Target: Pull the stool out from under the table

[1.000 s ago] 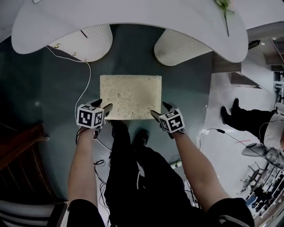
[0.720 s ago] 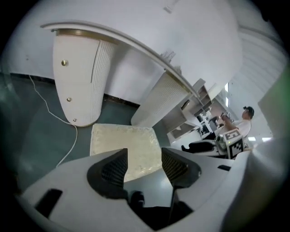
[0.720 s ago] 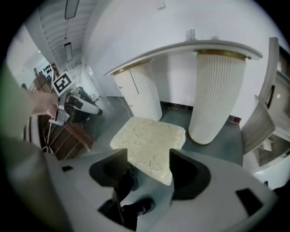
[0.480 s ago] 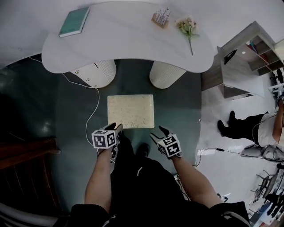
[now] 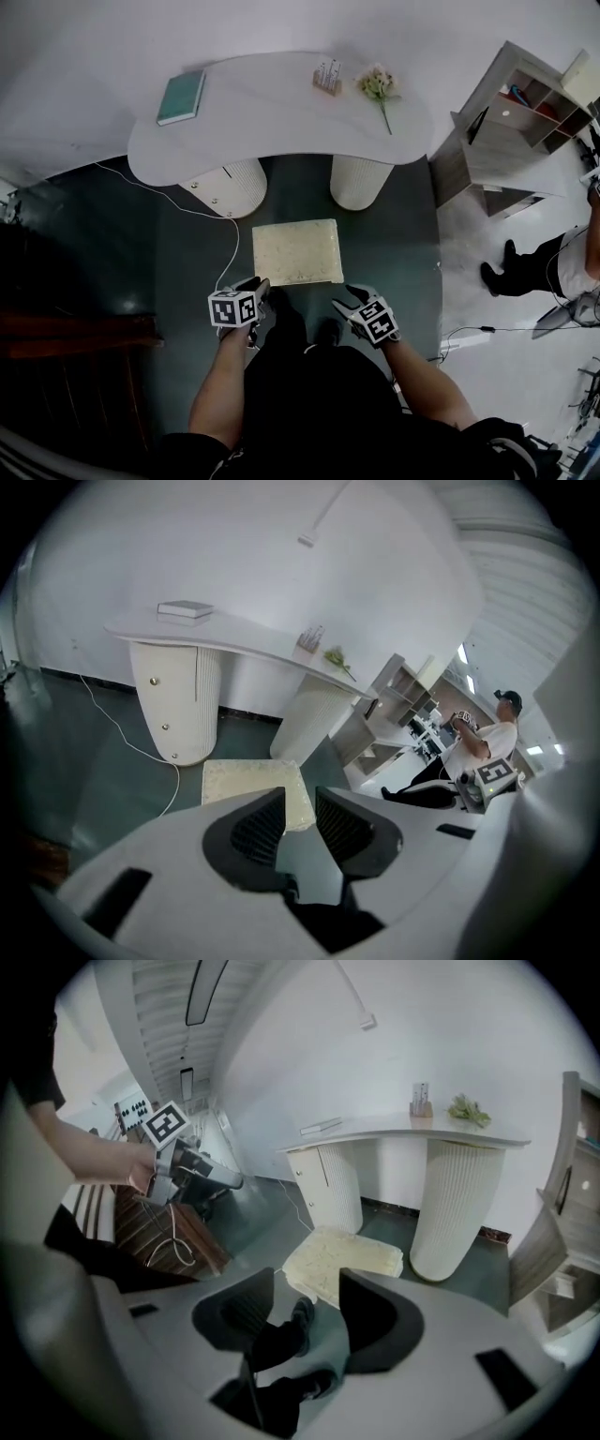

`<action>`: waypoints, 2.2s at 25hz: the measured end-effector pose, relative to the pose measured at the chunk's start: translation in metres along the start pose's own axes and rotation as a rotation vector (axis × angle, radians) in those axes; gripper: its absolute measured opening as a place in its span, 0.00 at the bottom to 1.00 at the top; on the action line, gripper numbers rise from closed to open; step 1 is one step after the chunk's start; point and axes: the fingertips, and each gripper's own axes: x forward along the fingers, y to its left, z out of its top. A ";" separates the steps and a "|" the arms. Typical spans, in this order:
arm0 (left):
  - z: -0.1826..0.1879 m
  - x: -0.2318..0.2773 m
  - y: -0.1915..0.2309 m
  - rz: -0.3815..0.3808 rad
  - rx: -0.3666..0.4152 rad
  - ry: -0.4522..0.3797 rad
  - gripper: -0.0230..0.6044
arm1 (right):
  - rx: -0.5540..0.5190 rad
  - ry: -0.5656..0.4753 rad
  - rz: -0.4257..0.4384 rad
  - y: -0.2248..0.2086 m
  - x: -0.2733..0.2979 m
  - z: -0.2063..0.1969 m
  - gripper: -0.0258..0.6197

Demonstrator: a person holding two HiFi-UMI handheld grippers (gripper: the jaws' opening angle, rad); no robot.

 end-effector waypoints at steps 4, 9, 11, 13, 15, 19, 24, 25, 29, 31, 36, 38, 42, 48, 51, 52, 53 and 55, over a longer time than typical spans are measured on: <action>0.004 -0.032 -0.015 -0.003 0.073 0.025 0.18 | 0.034 -0.033 0.029 0.016 -0.015 0.010 0.37; 0.028 -0.071 0.004 0.040 0.079 -0.068 0.16 | 0.001 -0.017 0.067 0.046 -0.021 0.021 0.35; 0.037 -0.085 0.020 0.061 0.064 -0.101 0.14 | -0.030 -0.020 0.072 0.058 -0.022 0.035 0.34; 0.043 -0.095 0.032 0.065 0.059 -0.131 0.11 | -0.042 -0.022 0.066 0.066 -0.021 0.045 0.34; 0.047 -0.101 0.036 0.056 0.091 -0.145 0.10 | -0.047 -0.019 0.041 0.071 -0.017 0.054 0.34; 0.039 -0.120 0.029 0.001 0.281 -0.090 0.09 | -0.022 -0.037 -0.006 0.092 -0.002 0.079 0.31; 0.041 -0.155 0.038 -0.080 0.425 -0.112 0.09 | -0.012 -0.057 -0.029 0.135 0.019 0.119 0.29; 0.042 -0.162 0.047 -0.085 0.434 -0.122 0.09 | -0.013 -0.069 -0.030 0.146 0.023 0.128 0.29; 0.048 -0.175 0.083 -0.081 0.421 -0.161 0.07 | -0.026 -0.120 0.007 0.194 0.027 0.162 0.28; 0.051 -0.178 0.096 -0.071 0.398 -0.175 0.06 | -0.014 -0.130 0.040 0.209 0.028 0.169 0.27; 0.081 -0.201 0.094 -0.019 0.362 -0.260 0.05 | -0.004 -0.206 0.035 0.200 0.013 0.199 0.21; 0.099 -0.208 0.088 0.006 0.344 -0.293 0.05 | 0.034 -0.280 0.063 0.190 0.002 0.220 0.19; 0.134 -0.217 0.070 0.053 0.326 -0.332 0.05 | 0.031 -0.358 0.130 0.177 -0.023 0.260 0.16; 0.177 -0.218 0.028 0.029 0.350 -0.391 0.05 | -0.011 -0.486 0.086 0.130 -0.069 0.295 0.08; 0.212 -0.223 0.012 0.030 0.382 -0.420 0.05 | -0.015 -0.551 0.071 0.112 -0.095 0.321 0.05; 0.227 -0.227 0.007 0.036 0.397 -0.438 0.05 | -0.027 -0.575 0.060 0.107 -0.104 0.332 0.05; 0.242 -0.232 0.001 0.042 0.412 -0.460 0.05 | -0.042 -0.602 0.048 0.104 -0.113 0.343 0.05; 0.268 -0.246 -0.010 0.052 0.438 -0.514 0.05 | -0.073 -0.677 0.027 0.103 -0.135 0.368 0.05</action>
